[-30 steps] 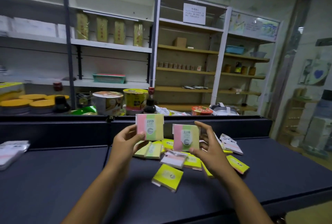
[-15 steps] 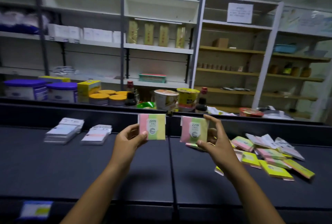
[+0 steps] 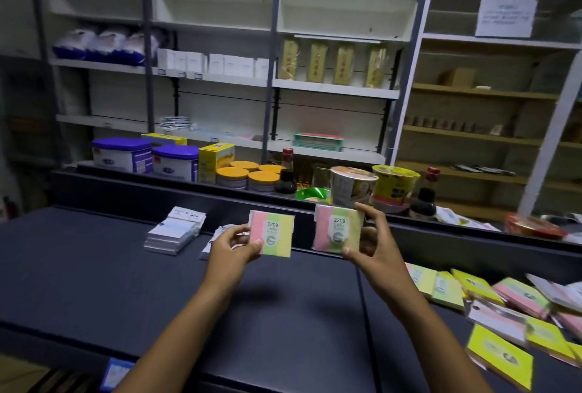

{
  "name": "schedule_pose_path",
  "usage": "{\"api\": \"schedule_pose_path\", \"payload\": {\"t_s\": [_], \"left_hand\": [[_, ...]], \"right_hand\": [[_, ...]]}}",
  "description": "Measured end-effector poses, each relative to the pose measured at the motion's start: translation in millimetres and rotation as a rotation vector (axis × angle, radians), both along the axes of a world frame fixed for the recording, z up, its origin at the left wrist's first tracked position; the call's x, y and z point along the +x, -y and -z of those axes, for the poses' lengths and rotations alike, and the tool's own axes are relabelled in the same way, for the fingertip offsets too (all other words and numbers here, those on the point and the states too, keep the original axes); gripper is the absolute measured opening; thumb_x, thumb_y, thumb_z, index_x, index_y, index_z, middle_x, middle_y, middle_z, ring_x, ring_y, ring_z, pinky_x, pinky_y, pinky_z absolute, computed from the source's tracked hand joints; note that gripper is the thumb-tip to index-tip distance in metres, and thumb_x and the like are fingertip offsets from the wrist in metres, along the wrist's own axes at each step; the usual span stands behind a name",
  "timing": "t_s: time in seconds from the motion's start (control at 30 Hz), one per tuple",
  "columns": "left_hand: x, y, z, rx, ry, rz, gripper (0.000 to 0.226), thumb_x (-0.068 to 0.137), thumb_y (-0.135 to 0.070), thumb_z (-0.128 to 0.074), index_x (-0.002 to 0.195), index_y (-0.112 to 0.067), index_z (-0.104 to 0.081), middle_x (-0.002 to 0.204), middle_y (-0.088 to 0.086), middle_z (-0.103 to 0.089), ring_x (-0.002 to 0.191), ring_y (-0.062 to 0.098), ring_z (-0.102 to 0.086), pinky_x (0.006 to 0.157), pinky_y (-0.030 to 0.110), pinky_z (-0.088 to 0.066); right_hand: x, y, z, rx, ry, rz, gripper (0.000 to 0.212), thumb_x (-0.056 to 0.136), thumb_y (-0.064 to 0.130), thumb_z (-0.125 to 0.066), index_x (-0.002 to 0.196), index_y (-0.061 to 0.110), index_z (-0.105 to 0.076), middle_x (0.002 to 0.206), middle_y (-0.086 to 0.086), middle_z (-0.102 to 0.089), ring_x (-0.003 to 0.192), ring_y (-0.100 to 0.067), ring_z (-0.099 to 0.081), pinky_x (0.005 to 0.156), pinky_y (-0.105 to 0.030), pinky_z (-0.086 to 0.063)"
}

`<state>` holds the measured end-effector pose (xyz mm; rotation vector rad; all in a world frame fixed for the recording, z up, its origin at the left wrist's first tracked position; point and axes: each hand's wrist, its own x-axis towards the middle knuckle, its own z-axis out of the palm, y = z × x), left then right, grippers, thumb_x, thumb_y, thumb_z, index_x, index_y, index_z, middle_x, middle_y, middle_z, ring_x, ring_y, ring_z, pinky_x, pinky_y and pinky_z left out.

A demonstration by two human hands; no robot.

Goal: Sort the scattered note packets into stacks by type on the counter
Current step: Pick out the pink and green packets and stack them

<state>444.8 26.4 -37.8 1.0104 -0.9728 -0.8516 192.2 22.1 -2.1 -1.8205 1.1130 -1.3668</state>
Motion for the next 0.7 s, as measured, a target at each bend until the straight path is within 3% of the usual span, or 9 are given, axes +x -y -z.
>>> {"api": "schedule_pose_path", "payload": {"t_s": [0.2,0.33,0.57,0.7], "left_hand": [[-2,53,14,0.102,0.142,-0.032,0.030,0.085,0.010,-0.065,0.112,-0.002,-0.059,0.092,0.010,-0.067,0.082,0.021,-0.067,0.069,0.024,-0.060],[-3,80,24,0.201,0.306,-0.083,0.033,0.082,0.003,-0.069,0.112,-0.007,-0.061,0.100,0.011,-0.071,0.087,0.023,-0.069,0.083,0.039,-0.058],[1,93,39,0.298,0.489,-0.089,0.033,0.080,-0.005,-0.071,0.110,-0.016,-0.062,0.094,-0.001,-0.073,0.090,0.017,-0.069,0.088,0.038,-0.055],[2,96,41,0.306,0.552,-0.097,0.035,0.081,-0.008,-0.070,0.114,-0.014,-0.062,0.092,-0.002,-0.073,0.087,0.014,-0.068,0.086,0.034,-0.055]], "right_hand": [[12,41,5,0.016,0.040,-0.024,0.075,0.084,-0.010,-0.068,0.136,0.038,-0.042,0.114,0.001,-0.063,0.100,-0.010,-0.069,0.072,-0.022,-0.057],[17,64,9,0.026,0.050,-0.021,0.076,0.084,-0.010,-0.068,0.137,0.038,-0.042,0.114,0.001,-0.061,0.099,-0.009,-0.068,0.071,-0.021,-0.057],[31,93,15,0.022,0.053,-0.007,0.076,0.084,-0.009,-0.067,0.136,0.040,-0.041,0.114,-0.005,-0.060,0.100,-0.016,-0.067,0.080,-0.034,-0.061],[42,102,23,0.021,0.076,-0.016,0.077,0.083,-0.010,-0.067,0.135,0.041,-0.041,0.115,-0.004,-0.061,0.099,-0.014,-0.068,0.079,-0.033,-0.061]]}}
